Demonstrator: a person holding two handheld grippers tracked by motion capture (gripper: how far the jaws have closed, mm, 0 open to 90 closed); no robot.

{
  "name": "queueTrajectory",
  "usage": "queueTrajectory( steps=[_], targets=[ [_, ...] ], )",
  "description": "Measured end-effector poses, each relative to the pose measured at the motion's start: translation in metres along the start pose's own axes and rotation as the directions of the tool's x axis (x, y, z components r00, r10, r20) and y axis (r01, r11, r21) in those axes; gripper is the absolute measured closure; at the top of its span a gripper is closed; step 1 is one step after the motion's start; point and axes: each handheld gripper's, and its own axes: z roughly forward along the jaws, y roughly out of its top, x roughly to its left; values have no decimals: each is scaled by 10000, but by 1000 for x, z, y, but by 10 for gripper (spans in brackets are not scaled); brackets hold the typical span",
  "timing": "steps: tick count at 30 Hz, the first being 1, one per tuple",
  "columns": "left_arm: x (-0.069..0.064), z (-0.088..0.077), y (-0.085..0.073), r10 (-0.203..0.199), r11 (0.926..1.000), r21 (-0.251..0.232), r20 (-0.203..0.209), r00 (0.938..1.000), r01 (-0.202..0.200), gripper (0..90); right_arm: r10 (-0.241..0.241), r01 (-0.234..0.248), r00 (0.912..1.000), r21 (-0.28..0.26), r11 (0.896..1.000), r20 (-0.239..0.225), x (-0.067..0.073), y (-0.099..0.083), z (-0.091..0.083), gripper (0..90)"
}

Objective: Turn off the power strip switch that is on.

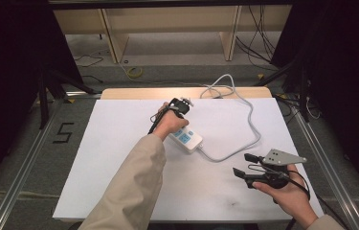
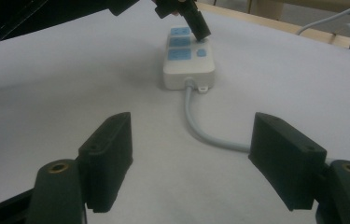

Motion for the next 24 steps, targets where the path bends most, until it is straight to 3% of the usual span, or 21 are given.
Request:
queueTrajectory(
  steps=[5, 9, 13, 24],
  targets=[
    [-2, 0, 1, 256, 9997, 42, -164, 9995, -255, 900, 22, -22, 10000, -2, 10000, 10, 0, 0, 0, 302],
    [0, -3, 2, 100, 9998, -191, -189, 9998, -104, 900, 19, -19, 10000, -20, 10000, 14, 0, 0, -1, 302],
    [2, -3, 1, 50, 9999, -103, -104, 9999, -51, 900, -8, 8, 10000, -53, 10000, 39, 0, 0, -1, 302],
    [1, -14, -1, 159, 9993, -346, -77, 9998, -162, 900, -4, 4, 10000, -66, 10000, 65, -1, 0, -1, 302]
  ],
)
